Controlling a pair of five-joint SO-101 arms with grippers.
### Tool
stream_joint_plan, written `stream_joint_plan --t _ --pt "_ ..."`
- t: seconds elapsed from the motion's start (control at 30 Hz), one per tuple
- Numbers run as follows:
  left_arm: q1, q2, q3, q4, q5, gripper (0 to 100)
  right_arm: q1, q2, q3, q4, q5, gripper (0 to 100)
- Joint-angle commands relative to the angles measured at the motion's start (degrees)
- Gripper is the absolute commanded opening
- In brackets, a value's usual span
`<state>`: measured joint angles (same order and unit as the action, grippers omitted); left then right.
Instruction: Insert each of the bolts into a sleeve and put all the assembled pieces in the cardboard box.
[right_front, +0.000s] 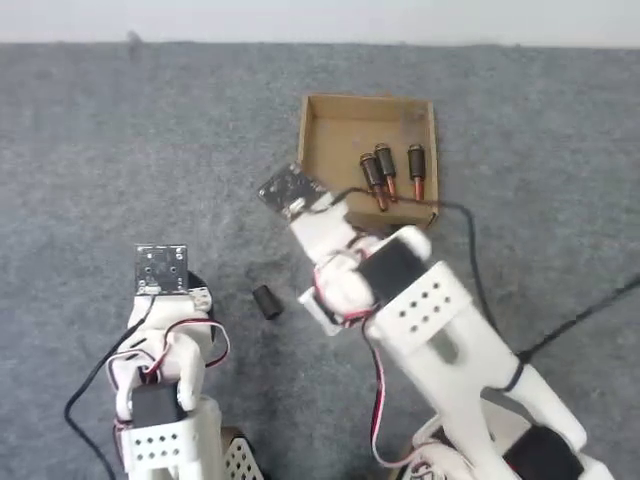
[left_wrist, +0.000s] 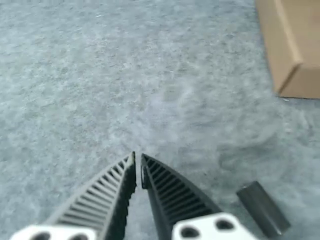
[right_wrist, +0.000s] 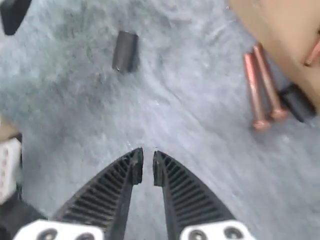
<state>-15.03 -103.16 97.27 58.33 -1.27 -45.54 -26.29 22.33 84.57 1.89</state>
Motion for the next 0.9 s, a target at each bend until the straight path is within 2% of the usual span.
stream_joint_plan --t 0.0,0.23,0.4,0.57,0.73,0.87 --pt "-3.69 -1.23 -0.75 -1.76 -0.18 1 -4.09 -2.95 7.21 -13.41 -6.07 1.7" --pt "-7.91 -1.23 -0.84 -1.85 -0.09 1 -9.63 -1.80 16.62 -29.93 -6.51 2.9" --pt "-7.82 -1.23 -0.84 -1.85 -0.09 1 -11.74 5.14 17.05 -35.56 -6.51 14.2" --pt "-7.82 -1.23 -0.84 -1.85 -0.09 2 -13.14 12.44 17.05 -43.56 -10.90 14.4" --pt "-7.82 -1.23 -0.84 -1.85 0.00 8 -13.14 17.98 17.05 -51.47 -12.13 14.4" --pt "-7.82 -1.23 -0.84 -1.85 0.00 8 -12.97 21.67 17.05 -53.76 -11.96 14.4"
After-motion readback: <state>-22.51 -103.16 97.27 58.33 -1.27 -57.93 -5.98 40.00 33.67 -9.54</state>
